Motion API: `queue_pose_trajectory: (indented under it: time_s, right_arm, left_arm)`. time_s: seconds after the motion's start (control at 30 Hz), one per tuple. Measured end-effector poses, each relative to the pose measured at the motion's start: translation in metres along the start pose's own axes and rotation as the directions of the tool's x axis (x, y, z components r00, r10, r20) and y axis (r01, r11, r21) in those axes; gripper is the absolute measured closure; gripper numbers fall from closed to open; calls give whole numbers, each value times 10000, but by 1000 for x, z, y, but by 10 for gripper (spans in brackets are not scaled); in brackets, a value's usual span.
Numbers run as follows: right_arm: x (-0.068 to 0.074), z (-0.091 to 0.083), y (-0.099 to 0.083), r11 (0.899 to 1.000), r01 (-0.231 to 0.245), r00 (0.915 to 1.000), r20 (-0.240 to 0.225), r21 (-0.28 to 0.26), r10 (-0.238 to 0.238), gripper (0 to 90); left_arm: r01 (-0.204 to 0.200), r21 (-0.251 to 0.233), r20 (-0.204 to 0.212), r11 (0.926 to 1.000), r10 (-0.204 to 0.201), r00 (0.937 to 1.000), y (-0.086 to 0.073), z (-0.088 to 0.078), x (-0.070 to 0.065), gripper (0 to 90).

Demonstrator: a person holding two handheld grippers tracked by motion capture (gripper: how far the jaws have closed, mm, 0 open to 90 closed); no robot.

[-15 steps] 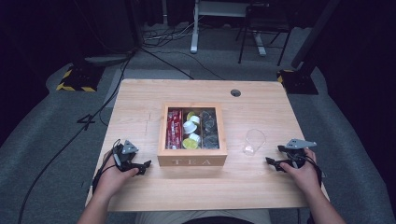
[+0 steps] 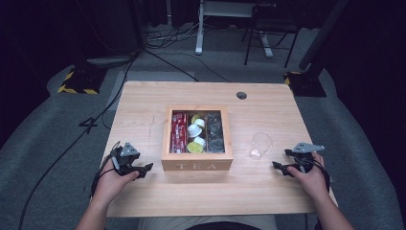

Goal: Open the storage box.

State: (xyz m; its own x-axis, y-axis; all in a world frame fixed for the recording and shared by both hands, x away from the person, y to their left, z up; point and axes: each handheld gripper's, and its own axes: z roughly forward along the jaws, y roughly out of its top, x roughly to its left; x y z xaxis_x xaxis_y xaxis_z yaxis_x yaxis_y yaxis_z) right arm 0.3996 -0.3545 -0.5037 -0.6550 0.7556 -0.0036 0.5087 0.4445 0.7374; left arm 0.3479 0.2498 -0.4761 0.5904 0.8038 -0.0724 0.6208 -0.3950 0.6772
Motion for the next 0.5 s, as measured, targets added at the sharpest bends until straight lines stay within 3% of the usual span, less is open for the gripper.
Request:
queue_pose_trajectory:
  time_s: [0.17,0.23,0.33,0.5]
  right_arm:
    - [0,0,0,10000,-9,10000,-54,-2,9,162]
    - [0,0,0,10000,-3,10000,-50,-2,3,162]
    - [0,0,0,10000,0,10000,-51,0,0,161]
    - [0,1,0,10000,0,10000,-50,-9,0,161]
  left_arm:
    - [-226,-104,419,9997,230,9989,1,-11,-10,346]
    - [-499,-189,703,9986,512,9962,1,-19,-17,357]
    - [-779,-394,802,9962,808,9935,3,-24,-26,395]
    - [-1097,-620,1042,9920,1157,9878,8,-24,-37,527]
